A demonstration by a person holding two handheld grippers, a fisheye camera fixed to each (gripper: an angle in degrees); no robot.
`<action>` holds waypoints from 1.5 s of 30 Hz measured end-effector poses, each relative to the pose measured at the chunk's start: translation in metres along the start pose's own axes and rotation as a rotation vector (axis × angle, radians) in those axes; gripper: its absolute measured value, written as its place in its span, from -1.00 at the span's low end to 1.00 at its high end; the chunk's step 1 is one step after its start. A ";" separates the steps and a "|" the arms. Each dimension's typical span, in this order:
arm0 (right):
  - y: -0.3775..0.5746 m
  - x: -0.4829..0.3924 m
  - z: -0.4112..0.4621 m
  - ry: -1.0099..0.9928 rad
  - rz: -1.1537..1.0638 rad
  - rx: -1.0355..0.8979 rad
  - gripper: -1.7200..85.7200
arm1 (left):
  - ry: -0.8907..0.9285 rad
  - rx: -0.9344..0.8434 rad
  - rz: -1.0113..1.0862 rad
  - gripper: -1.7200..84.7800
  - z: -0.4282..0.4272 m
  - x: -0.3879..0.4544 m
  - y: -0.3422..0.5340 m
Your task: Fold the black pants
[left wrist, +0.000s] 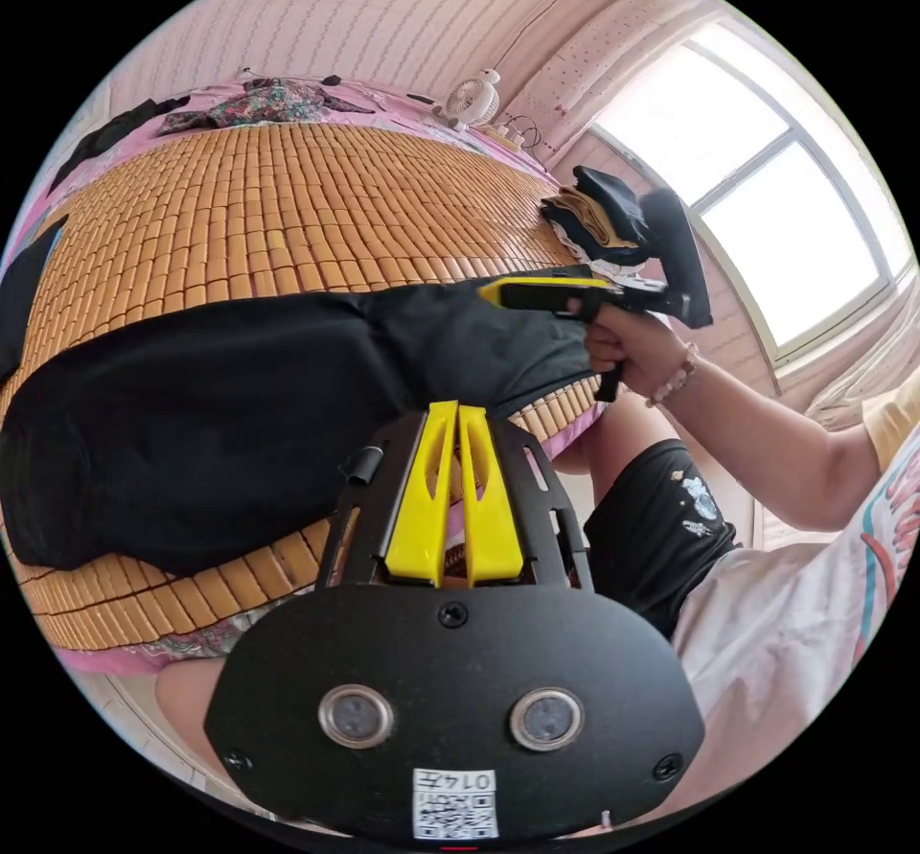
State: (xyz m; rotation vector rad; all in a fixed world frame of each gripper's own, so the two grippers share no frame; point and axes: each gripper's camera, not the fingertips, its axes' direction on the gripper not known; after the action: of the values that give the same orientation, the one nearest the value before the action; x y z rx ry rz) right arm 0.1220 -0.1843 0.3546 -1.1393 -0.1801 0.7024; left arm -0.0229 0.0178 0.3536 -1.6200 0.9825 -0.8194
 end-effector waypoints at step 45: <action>0.035 0.040 -0.279 0.069 -0.126 0.575 -0.91 | -0.005 -0.044 -0.115 -0.98 0.006 -0.072 -0.065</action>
State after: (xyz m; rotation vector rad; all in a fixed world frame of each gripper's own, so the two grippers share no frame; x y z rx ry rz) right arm 0.2700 -0.3672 0.1950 -0.5944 0.0123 0.5510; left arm -0.0354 0.0941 0.4119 -1.7280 0.9161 -0.8765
